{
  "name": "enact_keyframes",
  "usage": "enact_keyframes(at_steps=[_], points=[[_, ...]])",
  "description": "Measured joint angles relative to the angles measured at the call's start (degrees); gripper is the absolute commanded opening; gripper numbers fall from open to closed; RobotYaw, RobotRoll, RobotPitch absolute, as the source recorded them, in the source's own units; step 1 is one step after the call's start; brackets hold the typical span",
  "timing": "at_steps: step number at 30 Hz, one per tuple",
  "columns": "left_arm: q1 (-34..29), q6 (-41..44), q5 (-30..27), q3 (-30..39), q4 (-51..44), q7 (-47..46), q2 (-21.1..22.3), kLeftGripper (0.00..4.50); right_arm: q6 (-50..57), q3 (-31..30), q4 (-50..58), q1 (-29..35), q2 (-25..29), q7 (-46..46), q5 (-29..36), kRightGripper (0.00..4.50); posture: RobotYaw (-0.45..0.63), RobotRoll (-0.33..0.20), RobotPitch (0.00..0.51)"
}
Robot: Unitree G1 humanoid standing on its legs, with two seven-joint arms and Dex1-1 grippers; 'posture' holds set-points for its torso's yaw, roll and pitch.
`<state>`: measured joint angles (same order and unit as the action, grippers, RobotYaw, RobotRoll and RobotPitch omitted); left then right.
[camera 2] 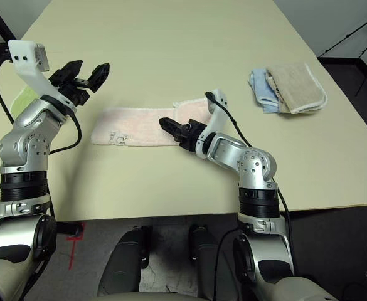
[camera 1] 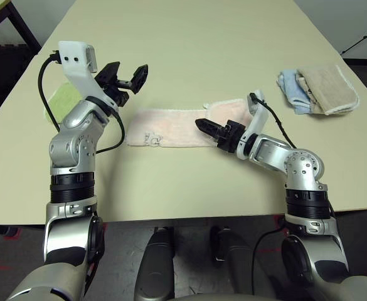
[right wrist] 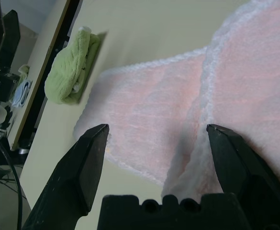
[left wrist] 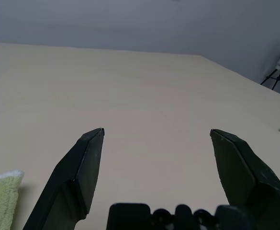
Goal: Fold the towel and set it aside.
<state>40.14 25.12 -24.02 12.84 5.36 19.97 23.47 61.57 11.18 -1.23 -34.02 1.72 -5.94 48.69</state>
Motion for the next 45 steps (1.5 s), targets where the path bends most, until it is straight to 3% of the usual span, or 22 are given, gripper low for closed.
enact_keyframes(at_steps=[14,21,25,30,40,45], points=[[-0.5,-0.3,0.0,0.0,0.0,-0.1,-0.3,4.5,-0.3,-1.1,-1.0,-1.0,0.3,-1.9,-2.3,4.47,0.22,0.0,0.152],[-1.7,0.9,-1.1,1.4,-0.9,-0.1,-0.3,4.5,-0.4,-0.8,1.6,-4.0,7.2,-5.1,-2.8,4.47,0.21,0.0,0.155],[-5.0,3.8,-2.9,2.4,-4.0,-0.2,-0.3,4.5,-6.1,-5.3,7.2,-3.6,15.0,-11.4,-7.7,4.47,0.21,0.0,0.157],[-10.3,7.4,-4.0,2.8,-9.4,-0.6,-0.1,4.5,-19.9,-12.0,12.5,4.5,22.4,-21.9,-16.3,4.47,0.22,0.0,0.156],[-20.0,11.6,-5.5,4.1,-16.1,-0.6,0.1,4.5,-40.2,-13.0,13.4,19.8,24.3,-33.6,-23.0,4.47,0.22,0.0,0.154],[-20.9,12.8,-5.6,4.2,-17.2,-1.2,0.1,4.5,-46.0,-13.0,12.1,22.7,24.2,-36.7,-24.4,4.47,0.23,0.0,0.153]])
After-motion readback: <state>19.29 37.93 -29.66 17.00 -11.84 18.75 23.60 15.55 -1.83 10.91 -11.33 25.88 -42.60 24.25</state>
